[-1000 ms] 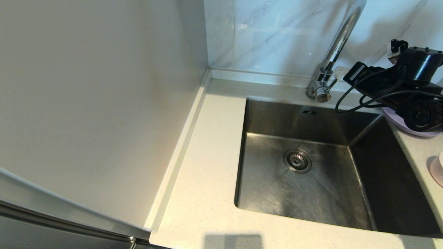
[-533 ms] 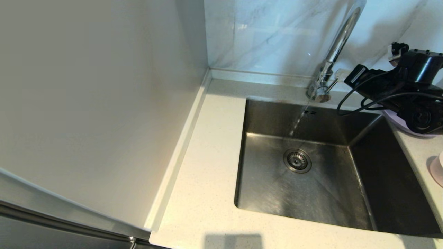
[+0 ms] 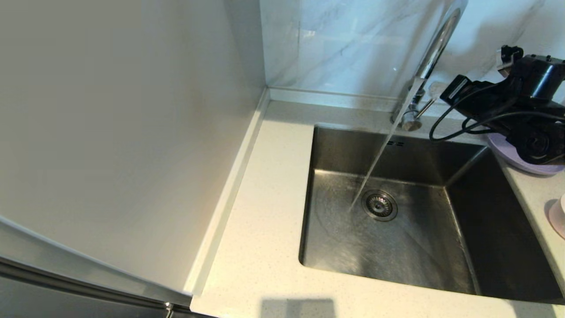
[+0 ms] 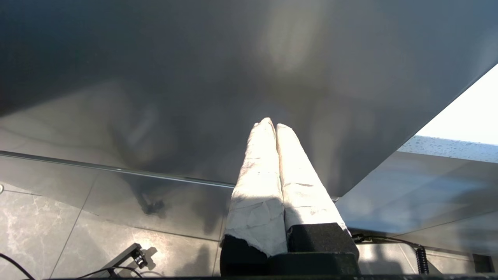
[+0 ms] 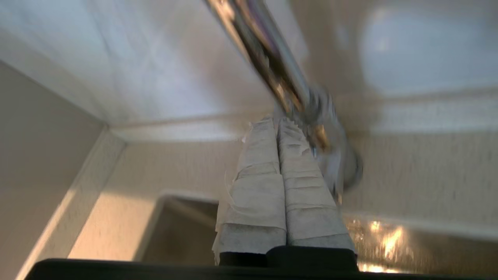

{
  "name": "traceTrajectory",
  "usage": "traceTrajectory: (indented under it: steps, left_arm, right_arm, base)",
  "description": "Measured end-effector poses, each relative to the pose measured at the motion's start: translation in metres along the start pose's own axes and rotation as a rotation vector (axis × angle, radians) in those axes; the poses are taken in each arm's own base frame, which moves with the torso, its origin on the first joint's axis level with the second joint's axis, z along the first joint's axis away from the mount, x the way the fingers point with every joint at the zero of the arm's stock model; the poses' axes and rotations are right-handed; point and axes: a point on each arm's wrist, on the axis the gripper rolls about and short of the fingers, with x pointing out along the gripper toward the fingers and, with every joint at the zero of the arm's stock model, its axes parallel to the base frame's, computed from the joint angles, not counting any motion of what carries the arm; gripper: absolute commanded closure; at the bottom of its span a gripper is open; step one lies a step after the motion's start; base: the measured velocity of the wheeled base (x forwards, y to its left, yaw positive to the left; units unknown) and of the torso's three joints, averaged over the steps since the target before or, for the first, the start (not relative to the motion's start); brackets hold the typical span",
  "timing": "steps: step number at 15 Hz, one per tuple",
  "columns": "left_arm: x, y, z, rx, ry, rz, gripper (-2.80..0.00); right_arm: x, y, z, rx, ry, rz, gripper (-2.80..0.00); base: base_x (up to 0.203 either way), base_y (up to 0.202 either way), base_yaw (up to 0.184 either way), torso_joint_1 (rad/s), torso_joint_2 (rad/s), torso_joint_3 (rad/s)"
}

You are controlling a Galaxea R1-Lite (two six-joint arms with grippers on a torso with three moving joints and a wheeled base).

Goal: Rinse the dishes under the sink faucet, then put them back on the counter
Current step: Turn on the faucet, then pick up the bowl

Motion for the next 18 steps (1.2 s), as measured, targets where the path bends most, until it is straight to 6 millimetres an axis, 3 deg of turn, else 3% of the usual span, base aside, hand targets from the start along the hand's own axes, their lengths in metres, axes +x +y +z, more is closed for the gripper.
traceTrajectory:
  steps: [5,9,14,18]
  left_arm:
    - [0.000,0.000,0.000,0.001,0.000,0.000,0.00]
    - [0.000,0.000,0.000,0.000,0.000,-0.001,0.00]
    - [0.000,0.000,0.000,0.000,0.000,0.000,0.00]
    - [0.000,0.000,0.000,0.001,0.000,0.000,0.00]
  right_arm:
    - [-0.006,-0.005,0.024,-0.020,-0.089,-0.050,0.00]
    - [-0.024,-0.014,0.046,-0.036,-0.130,-0.094,0.00]
    - [-0.066,-0.025,0.072,-0.050,-0.150,-0.193,0.00]
    - [-0.110,-0.011,0.092,-0.037,-0.131,-0.257,0.00]
  base:
    - [0.000,0.000,0.000,0.000,0.00,0.000]
    - [0.000,0.000,0.000,0.000,0.00,0.000]
    - [0.000,0.000,0.000,0.000,0.00,0.000]
    - [0.000,0.000,0.000,0.000,0.00,0.000]
